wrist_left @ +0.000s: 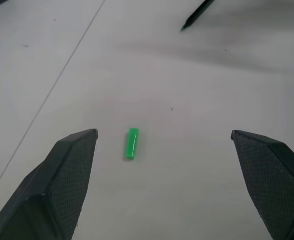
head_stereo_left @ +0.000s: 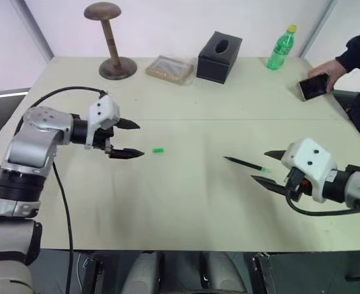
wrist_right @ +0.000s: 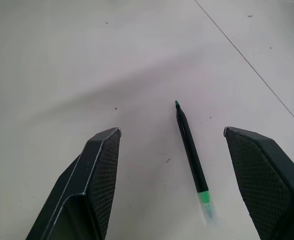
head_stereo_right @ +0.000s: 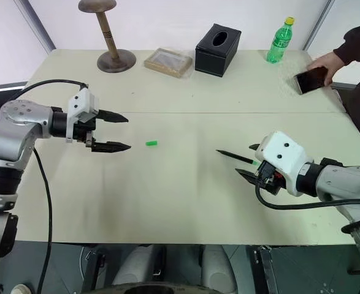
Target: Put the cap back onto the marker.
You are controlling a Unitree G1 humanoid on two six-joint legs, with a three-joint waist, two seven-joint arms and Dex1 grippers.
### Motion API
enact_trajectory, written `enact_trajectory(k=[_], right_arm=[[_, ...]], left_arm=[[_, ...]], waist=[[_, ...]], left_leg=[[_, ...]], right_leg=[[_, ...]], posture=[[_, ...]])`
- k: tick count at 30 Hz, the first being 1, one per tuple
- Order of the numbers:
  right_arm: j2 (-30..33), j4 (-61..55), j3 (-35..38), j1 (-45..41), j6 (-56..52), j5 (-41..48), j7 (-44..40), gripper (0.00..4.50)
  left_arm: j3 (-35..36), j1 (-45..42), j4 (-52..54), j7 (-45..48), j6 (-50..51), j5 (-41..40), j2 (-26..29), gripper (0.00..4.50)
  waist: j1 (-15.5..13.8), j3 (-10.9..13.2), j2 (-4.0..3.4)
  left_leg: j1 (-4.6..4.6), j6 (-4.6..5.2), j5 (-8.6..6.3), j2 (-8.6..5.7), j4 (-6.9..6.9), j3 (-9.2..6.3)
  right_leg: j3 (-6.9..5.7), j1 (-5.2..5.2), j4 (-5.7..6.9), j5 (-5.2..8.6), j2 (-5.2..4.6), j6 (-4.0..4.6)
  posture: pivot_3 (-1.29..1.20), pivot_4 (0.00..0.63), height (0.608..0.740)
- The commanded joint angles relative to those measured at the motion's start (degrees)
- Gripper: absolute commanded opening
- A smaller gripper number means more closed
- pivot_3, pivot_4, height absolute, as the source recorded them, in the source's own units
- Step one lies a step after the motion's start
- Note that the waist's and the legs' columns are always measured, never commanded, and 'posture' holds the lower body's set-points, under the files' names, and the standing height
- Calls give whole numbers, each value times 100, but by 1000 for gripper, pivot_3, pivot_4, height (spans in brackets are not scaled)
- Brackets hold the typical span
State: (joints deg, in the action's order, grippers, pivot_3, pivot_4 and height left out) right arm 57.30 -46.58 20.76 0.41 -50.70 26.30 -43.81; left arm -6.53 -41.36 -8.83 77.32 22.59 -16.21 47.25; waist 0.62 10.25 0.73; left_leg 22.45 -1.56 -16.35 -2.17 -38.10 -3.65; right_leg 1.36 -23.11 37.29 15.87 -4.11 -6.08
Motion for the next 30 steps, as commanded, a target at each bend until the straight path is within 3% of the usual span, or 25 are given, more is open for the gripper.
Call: enact_trajectory(k=[1, 30], right_arm=[[-6, -204, 72, -22, 8, 65, 86, 3361], [-156, -342, -46, 27, -46, 210, 424, 3361]], left_arm=[[54, -191, 35, 43, -129, 27, 27, 4459], [-89, -165, -131, -25, -344, 360, -103, 4459]], waist=[[0, 0, 0], [0, 0, 0]], left_leg=[[0, 0, 0, 0, 0, 0], [0, 0, 0, 0, 0, 0]], right_leg=[[0, 0, 0, 0, 0, 0], [0, 0, 1, 0, 0, 0]], posture=[[0, 150, 740], [0, 150, 740]])
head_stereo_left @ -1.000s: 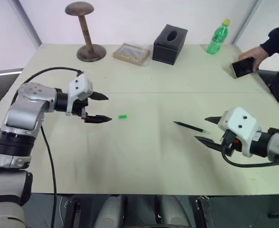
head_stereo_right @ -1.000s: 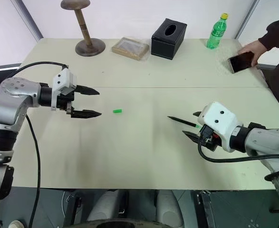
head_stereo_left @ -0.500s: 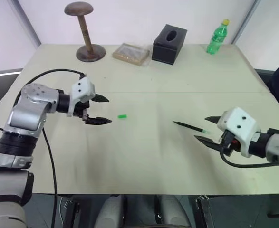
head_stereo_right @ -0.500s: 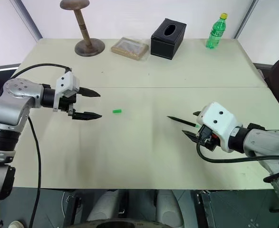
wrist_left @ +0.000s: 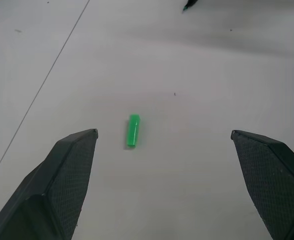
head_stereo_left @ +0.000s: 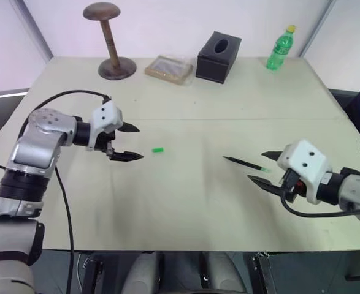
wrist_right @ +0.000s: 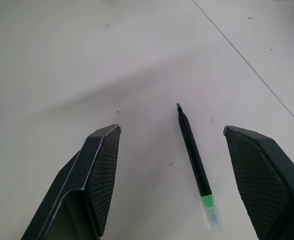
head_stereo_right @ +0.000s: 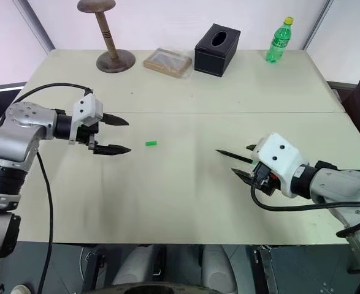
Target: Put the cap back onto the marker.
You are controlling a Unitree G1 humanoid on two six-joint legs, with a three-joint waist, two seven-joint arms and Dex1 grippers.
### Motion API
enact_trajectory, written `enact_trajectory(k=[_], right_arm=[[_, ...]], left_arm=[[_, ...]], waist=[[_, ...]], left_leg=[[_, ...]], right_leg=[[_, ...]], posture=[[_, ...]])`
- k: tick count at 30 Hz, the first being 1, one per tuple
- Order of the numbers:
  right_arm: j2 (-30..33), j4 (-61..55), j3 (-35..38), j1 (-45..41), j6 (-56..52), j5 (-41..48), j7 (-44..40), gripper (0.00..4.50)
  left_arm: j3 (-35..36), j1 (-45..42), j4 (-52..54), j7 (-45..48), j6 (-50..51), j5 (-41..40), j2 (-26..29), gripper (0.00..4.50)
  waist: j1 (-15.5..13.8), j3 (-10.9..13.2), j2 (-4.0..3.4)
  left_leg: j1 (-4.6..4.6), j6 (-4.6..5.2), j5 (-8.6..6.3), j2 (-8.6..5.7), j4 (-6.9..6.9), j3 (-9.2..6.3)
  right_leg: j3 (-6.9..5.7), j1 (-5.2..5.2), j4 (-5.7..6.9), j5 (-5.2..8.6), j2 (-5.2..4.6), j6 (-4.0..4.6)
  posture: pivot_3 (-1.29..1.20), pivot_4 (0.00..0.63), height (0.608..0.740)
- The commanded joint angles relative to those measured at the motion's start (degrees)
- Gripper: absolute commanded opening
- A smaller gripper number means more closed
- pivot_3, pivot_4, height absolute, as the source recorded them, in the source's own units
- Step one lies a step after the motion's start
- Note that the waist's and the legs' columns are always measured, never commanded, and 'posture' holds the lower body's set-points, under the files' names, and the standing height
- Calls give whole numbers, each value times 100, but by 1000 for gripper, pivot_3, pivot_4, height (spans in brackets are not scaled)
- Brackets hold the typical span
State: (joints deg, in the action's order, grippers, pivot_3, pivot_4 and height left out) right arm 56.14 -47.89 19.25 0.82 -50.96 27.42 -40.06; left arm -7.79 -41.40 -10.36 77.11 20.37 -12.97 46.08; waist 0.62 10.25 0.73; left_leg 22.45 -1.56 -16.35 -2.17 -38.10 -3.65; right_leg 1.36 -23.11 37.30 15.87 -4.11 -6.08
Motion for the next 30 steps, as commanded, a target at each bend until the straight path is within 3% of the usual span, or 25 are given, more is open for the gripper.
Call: enact_trajectory(k=[1, 7, 12, 18, 24, 30], right_arm=[[-44, -227, 108, -12, -31, 121, 57, 3361], [-321, -424, -49, -287, -185, 608, 212, 3361], [-571, -548, -488, -797, -366, 843, 558, 3361], [-1337, -578, -910, -1472, -503, 1286, 1143, 3361], [-1489, -725, -1142, -1399, -634, 1237, 1582, 3361], [-1497, -868, -1087, -1291, -681, 1324, 1868, 3361]], left_arm=[[30, -164, 19, -1, -129, 44, 9, 4459], [-173, -271, -355, -267, -554, 428, -200, 4459], [-378, -486, -1395, -587, -1095, 814, -692, 4459], [-480, -1028, -3233, -851, -1918, 1195, -1292, 4459], [-312, -1510, -4511, -904, -2535, 1255, -1713, 4459], [-236, -1566, -4993, -412, -2969, 1188, -1865, 4459]], waist=[[0, 0, 0], [-1, 0, 0], [0, 0, 1], [1, 1, 3], [-12, 1, 5], [17, 1, 5]], left_leg=[[0, 0, 0, 0, 0, 0], [0, 0, 0, 0, 0, 0], [0, 0, 0, -1, -6, 0], [6, 0, 0, -1, -8, 0], [9, 3, -1, -5, -8, 0], [9, 3, -1, -4, -9, 0]], right_leg=[[0, 0, 0, 0, 0, 0], [0, 0, 1, 0, 0, 0], [0, 0, 4, 0, 0, 0], [-1, -9, 11, 0, 1, -1], [-2, -11, 11, 0, 0, -1], [-1, -14, 15, 0, 0, -1]], posture=[[0, 150, 740], [0, 150, 740], [0, 150, 740], [0, 150, 740], [0, 150, 740], [0, 150, 740]])
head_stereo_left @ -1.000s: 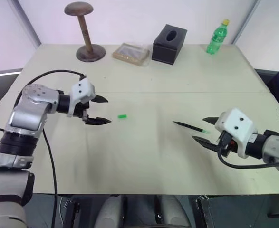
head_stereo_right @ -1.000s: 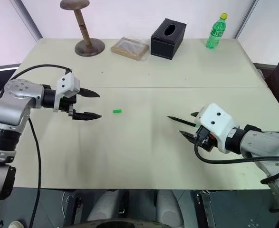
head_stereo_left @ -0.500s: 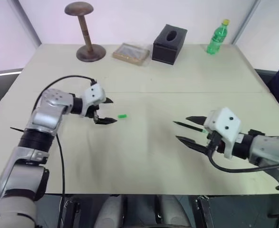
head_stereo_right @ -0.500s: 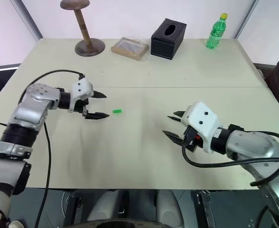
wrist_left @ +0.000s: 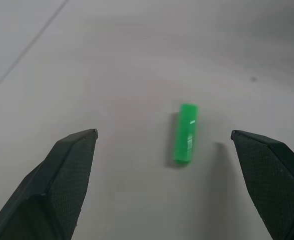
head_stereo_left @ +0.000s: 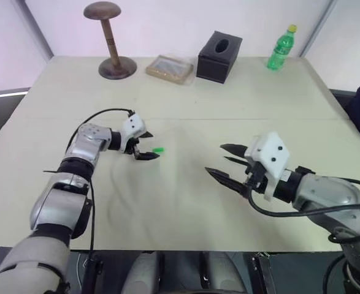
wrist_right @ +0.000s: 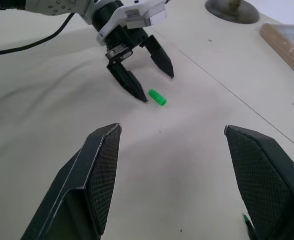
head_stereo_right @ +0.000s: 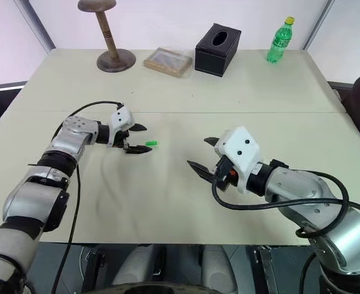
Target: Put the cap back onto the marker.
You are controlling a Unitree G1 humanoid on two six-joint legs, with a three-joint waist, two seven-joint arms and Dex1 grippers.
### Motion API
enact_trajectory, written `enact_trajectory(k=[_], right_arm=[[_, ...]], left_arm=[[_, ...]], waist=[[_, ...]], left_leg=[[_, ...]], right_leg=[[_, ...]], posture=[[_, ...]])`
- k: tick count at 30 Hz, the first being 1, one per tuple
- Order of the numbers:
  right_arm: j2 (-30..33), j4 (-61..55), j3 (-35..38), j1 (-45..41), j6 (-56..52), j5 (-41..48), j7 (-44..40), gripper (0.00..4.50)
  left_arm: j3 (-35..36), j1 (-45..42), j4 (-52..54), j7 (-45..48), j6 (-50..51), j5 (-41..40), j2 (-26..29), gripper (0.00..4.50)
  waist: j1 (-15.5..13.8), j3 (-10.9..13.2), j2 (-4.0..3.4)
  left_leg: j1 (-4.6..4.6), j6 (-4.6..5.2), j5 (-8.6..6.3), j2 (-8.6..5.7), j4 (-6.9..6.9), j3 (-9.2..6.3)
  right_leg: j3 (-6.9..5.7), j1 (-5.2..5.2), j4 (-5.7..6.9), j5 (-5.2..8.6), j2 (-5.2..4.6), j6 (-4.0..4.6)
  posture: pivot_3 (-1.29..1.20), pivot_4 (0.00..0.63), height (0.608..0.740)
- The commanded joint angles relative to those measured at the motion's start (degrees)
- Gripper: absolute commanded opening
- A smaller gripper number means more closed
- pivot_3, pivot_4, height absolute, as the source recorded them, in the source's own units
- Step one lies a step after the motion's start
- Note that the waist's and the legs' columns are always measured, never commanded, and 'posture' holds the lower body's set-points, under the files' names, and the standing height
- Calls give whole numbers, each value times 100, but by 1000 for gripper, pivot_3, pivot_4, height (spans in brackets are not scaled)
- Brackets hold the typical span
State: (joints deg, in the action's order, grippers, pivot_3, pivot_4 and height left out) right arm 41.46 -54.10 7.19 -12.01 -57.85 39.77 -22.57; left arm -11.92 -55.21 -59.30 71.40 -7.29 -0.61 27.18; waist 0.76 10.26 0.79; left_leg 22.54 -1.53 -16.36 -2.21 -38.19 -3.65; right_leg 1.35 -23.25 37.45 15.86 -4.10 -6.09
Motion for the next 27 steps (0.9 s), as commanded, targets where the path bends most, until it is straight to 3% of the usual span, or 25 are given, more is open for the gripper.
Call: enact_trajectory(k=[1, 13, 17, 23, 27], right_arm=[[-14, -258, 135, 2, 1, 98, 144, 3361], [133, -278, 229, 25, -22, 232, 286, 3361], [158, -283, 230, 35, -20, 240, 319, 3361], [227, -298, 273, 74, -38, 269, 349, 3361], [271, -299, 308, 95, -39, 287, 367, 3361]], left_arm=[[156, -202, -164, 140, -283, 5, 12, 4459], [115, -342, -730, -374, -650, 389, -87, 4459], [172, -330, -791, -359, -605, 391, -124, 3180], [171, -247, -888, -344, -582, 483, -198, 215], [191, -244, -904, -315, -591, 502, -203, 94]], waist=[[5, 0, 0], [-10, -1, 2], [-10, -2, 2], [-8, -2, 3], [-9, -3, 4]], left_leg=[[-1, 0, 0, 0, 0, 0], [-2, 1, 0, -1, -3, 0], [-4, 1, 0, -1, -3, 0], [-5, 1, 0, 0, -4, 0], [-7, 1, 0, 0, -4, 0]], right_leg=[[0, 0, 1, 0, 0, 0], [0, 3, 4, 0, 2, 0], [0, 4, 8, 0, 2, 0], [0, 4, 11, 0, 2, 0], [0, 6, 11, 0, 2, 0]], posture=[[0, 150, 740], [0, 150, 740], [0, 150, 740], [0, 150, 740], [0, 150, 740]])
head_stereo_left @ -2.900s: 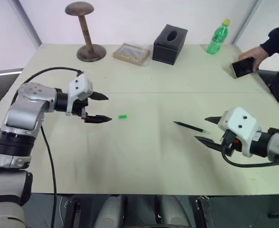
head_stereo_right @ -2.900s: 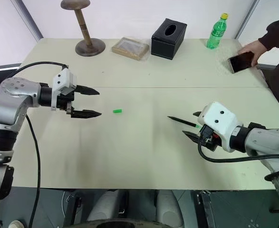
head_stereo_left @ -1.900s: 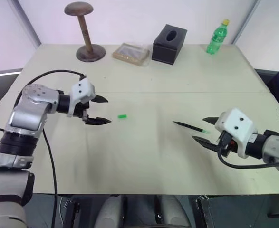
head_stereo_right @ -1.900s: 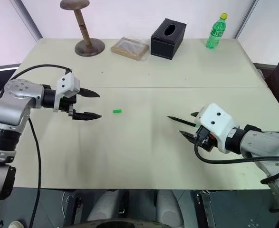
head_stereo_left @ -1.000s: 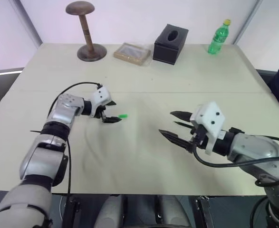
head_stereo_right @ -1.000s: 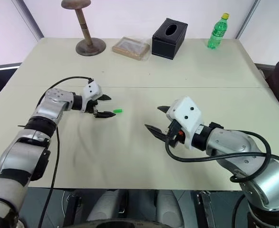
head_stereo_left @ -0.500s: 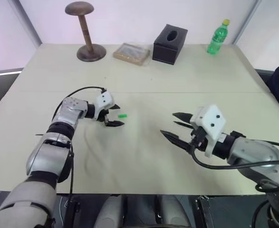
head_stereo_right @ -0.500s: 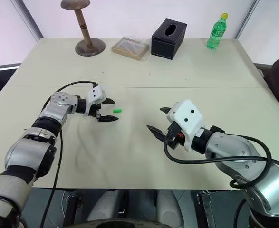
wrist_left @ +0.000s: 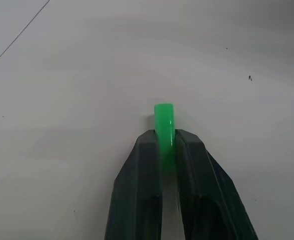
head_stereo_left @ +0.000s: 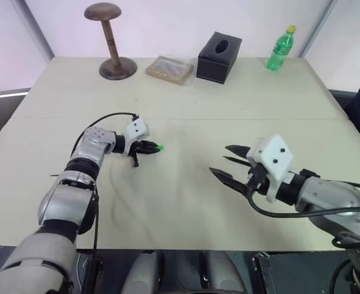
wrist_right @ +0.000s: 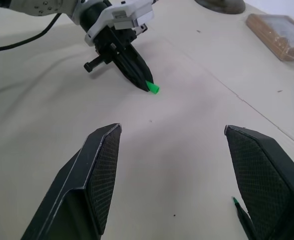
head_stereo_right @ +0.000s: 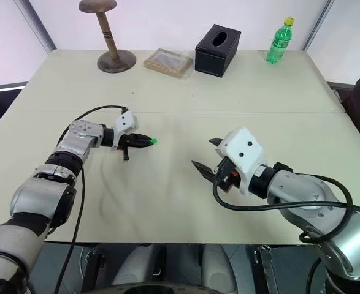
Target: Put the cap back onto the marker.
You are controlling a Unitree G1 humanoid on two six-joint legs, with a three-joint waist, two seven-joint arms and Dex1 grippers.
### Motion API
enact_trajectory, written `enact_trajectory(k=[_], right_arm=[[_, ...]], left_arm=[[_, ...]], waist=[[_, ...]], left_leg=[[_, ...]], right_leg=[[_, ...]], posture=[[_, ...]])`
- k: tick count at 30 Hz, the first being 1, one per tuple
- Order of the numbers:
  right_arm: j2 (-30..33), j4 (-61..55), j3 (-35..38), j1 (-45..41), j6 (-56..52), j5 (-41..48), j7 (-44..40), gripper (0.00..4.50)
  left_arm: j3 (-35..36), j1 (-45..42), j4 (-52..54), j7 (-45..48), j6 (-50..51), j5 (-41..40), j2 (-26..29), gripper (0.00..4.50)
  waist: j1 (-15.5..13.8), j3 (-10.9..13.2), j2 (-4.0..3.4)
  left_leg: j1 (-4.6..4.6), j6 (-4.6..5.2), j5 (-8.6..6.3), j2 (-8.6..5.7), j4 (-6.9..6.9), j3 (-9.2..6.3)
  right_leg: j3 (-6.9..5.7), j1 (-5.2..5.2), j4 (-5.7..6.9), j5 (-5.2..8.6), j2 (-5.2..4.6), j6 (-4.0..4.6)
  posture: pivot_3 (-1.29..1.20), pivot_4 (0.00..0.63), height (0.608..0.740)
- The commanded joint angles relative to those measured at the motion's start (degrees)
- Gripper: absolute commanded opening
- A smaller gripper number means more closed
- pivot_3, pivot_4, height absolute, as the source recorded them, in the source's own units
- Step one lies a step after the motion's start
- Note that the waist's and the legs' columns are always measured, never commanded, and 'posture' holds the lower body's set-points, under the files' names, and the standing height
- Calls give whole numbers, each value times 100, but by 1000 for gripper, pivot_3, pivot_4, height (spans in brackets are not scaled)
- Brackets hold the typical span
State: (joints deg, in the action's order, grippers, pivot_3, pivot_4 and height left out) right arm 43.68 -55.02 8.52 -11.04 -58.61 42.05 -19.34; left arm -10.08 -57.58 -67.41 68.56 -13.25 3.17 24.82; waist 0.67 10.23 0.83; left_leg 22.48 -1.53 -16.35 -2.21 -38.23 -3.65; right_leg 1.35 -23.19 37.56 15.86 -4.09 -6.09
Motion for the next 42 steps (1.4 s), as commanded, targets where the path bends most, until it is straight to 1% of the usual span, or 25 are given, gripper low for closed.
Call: enact_trajectory(k=[1, 6, 10, 15, 18, 21, 24, 28, 35, 42], right_arm=[[59, -211, 182, 3, 29, 63, 50, 3361], [177, -154, 360, 195, 75, 88, -70, 3361], [363, 231, 633, 713, 400, -104, -470, 3361], [432, 1213, 896, 1126, 1034, -350, -1145, 3361], [494, 1765, 845, 1132, 1378, -517, -1510, 3361], [489, 2997, 539, 772, 1883, -780, -2088, 3361], [512, 3707, 255, 511, 2276, -1077, -2488, 3361], [435, 5025, -342, -154, 2925, -1632, -3043, 3361], [296, 6396, -948, -963, 3644, -2295, -3691, 3361], [271, 6983, -1064, -1174, 3982, -2622, -4053, 3361]], left_arm=[[14, -6, -93, -20, -10, 126, 37, 94], [72, -58, 92, 194, -160, 28, 48, 94], [153, -197, 498, 603, -163, -164, 70, 94], [197, -105, 1798, 1371, 266, -568, 204, 94], [183, -18, 2488, 1486, 625, -734, 269, 94], [152, 122, 3602, 1690, 1251, -1003, 406, 94], [143, 234, 4256, 1708, 1681, -1148, 505, 94], [196, 314, 5119, 1657, 2339, -1413, 728, 94], [237, 503, 5720, 1474, 2719, -1590, 1041, 94], [245, 736, 6146, 1308, 2882, -1752, 1222, 94]], waist=[[0, 0, 0], [-2, 0, 1], [-9, 3, 6], [0, 4, 8], [18, 4, 8], [47, 4, 8], [34, 5, 6], [43, 6, 2], [32, 5, 0], [13, 5, 0]], left_leg=[[0, 0, 0, 0, 0, 0], [0, 0, 0, 0, 0, 0], [4, 0, 0, 0, 0, -1], [3, 0, 0, 0, 0, 1], [1, 0, 0, 2, 1, 2], [-1, 0, 0, 6, 1, 4], [-1, 0, 0, 8, 1, 4], [-3, -2, 1, 13, 0, 6], [-2, -4, 2, 15, 0, 5], [-2, -5, 2, 15, -1, 5]], right_leg=[[0, 0, 0, 0, 0, 0], [0, 0, 0, 0, 0, 0], [-1, -1, -1, 0, 0, 0], [1, 0, -1, 0, 1, 0], [3, 0, -1, 0, 3, 0], [7, 0, -1, 0, 8, 0], [8, -1, -1, 0, 10, 1], [14, -1, -1, 0, 19, 1], [15, -3, -1, 1, 21, 2], [15, -2, -1, 1, 19, 2]], posture=[[0, 150, 740], [0, 150, 740], [0, 150, 740], [0, 150, 740], [0, 150, 740], [0, 150, 740], [0, 150, 740], [0, 150, 740], [0, 150, 740], [0, 150, 740]])
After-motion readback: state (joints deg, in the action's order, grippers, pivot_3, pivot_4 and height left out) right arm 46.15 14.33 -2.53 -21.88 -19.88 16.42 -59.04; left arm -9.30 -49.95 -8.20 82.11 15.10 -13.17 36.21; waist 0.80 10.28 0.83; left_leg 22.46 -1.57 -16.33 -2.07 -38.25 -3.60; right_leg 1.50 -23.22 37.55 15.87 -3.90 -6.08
